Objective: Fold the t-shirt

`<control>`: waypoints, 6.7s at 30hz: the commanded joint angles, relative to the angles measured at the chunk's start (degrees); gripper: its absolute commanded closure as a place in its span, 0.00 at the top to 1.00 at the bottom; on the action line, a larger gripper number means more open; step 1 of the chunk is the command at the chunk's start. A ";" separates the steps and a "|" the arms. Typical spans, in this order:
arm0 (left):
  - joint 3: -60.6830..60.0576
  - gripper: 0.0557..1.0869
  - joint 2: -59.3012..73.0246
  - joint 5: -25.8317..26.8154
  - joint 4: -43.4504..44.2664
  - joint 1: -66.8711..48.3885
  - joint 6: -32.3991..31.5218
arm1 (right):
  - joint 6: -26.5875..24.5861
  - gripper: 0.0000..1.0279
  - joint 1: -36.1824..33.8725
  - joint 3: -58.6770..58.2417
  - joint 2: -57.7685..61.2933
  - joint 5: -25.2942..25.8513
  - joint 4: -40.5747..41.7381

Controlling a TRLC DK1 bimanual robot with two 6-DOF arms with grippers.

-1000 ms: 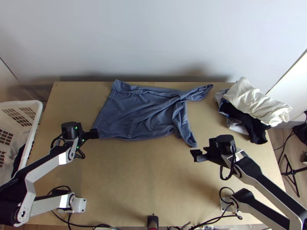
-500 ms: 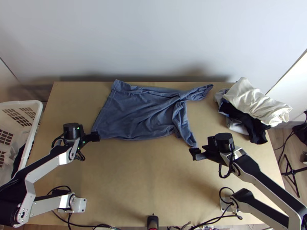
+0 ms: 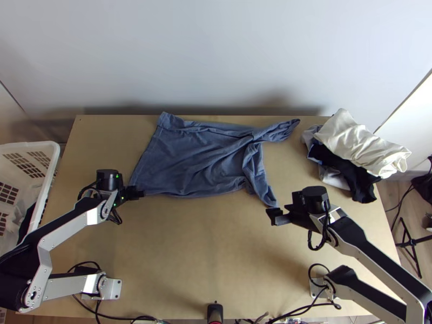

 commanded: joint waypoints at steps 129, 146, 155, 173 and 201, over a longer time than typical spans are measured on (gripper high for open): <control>1.24 0.04 -51.49 21.24 -30.73 21.91 -0.87 | -26.43 0.03 -15.12 34.80 -2.70 -13.62 -37.82; 5.81 0.04 -51.22 21.33 -29.06 23.93 0.80 | -26.61 0.03 -16.08 37.87 -6.12 -14.06 -40.28; 18.73 0.04 -51.66 23.44 -36.62 23.84 -2.62 | -18.87 0.03 -11.95 56.16 -5.68 -17.48 -48.54; 53.19 0.03 -44.01 22.65 -37.06 23.93 -20.47 | -5.25 0.03 -12.74 104.85 7.50 -15.55 -52.32; 41.94 0.03 -46.56 20.62 -19.48 30.52 -29.69 | -1.30 0.03 -16.87 81.73 3.46 -10.19 -23.05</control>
